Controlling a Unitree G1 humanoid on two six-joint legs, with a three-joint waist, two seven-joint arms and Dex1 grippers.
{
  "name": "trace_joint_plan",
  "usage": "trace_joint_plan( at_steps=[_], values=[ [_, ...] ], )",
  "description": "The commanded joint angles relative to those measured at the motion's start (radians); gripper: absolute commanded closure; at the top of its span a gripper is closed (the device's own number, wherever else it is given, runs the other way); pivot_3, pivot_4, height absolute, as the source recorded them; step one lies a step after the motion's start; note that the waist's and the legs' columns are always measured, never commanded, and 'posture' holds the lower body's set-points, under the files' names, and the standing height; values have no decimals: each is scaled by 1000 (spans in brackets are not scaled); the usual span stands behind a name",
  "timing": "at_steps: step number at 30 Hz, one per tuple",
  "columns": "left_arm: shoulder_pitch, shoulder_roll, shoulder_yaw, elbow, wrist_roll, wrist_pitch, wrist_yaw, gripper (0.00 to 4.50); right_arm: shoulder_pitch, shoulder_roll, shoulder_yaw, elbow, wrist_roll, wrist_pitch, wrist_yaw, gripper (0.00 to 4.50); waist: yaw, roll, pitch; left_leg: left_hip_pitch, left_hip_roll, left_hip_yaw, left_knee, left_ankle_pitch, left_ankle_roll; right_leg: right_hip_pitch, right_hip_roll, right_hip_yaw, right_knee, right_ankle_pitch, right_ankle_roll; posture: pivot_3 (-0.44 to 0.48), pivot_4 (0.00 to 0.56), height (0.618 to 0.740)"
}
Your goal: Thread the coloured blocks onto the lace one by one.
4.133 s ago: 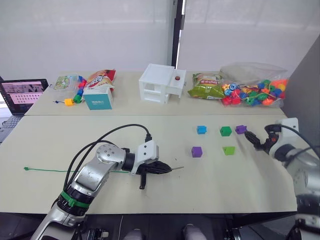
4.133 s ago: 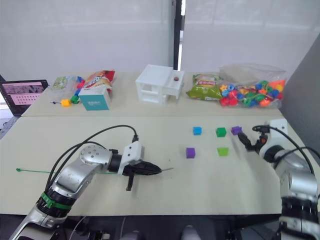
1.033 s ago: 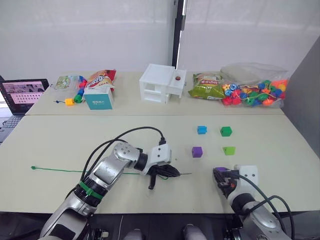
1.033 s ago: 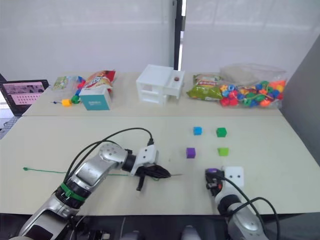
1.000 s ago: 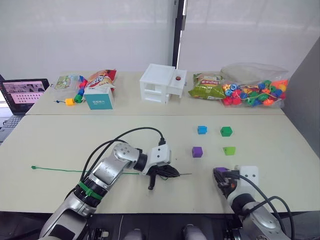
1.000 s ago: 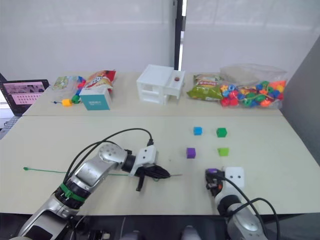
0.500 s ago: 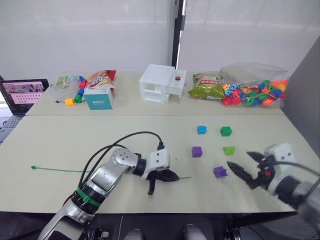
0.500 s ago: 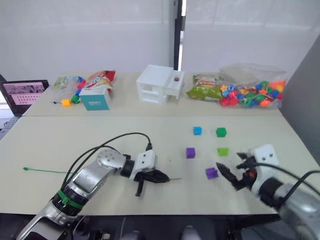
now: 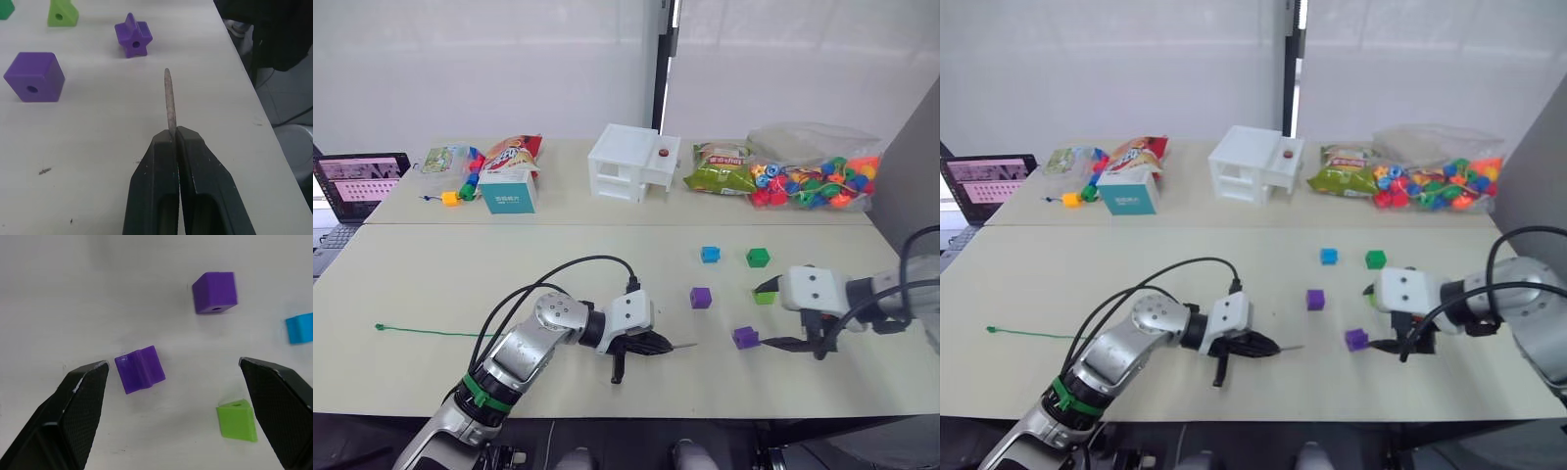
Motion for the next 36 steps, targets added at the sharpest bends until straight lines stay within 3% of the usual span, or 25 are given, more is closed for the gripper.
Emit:
trace_joint_plan(
  at_steps=[1, 12, 22, 26, 31, 36],
  values=[
    [-3, 8, 5, -58, -20, 32, 2, 4500, -60, 16, 76, 53, -97, -42, 65, 15, 3, 0, 0, 0, 0, 0, 0, 0, 0, -1, 0, 0, 0, 0, 0, 0, 150, 740],
    [-7, 29, -2, -90, -12, 73, 3, 4500, -91, 123, 146, 115, -230, -40, 55, 15, 3, 0, 0, 0, 0, 0, 0, 0, 0, -1, 0, 0, 1, 0, 0, 0, 150, 740],
    [-41, 29, -14, -60, -12, 65, -8, 4500, -78, 147, 138, 63, -246, 24, 76, 3173, 3, 0, 0, 0, 0, 0, 0, 0, 0, -1, 0, 0, 1, 0, 0, 0, 150, 740],
    [-69, 20, -17, -15, 4, 40, -9, 4500, -58, 154, 119, -4, -222, 117, 66, 3177, 4, 0, 0, 0, 0, -1, 0, 0, 0, -1, 0, 0, 1, 0, 0, 0, 150, 740],
    [-102, -8, -49, 50, 29, -4, -22, 4500, -15, 171, 108, -203, -140, 393, 56, 3177, 4, 0, 0, 0, 0, -1, 0, 0, 0, -1, 0, 0, 2, 0, 0, 0, 150, 740],
    [-127, -32, -95, 132, 76, -12, -23, 4500, -8, 196, 131, -264, -141, 482, -10, 3177, 4, 0, 0, 0, -1, -1, 0, 0, 0, -1, 0, 0, 2, 0, 0, 0, 150, 740]
  ],
)
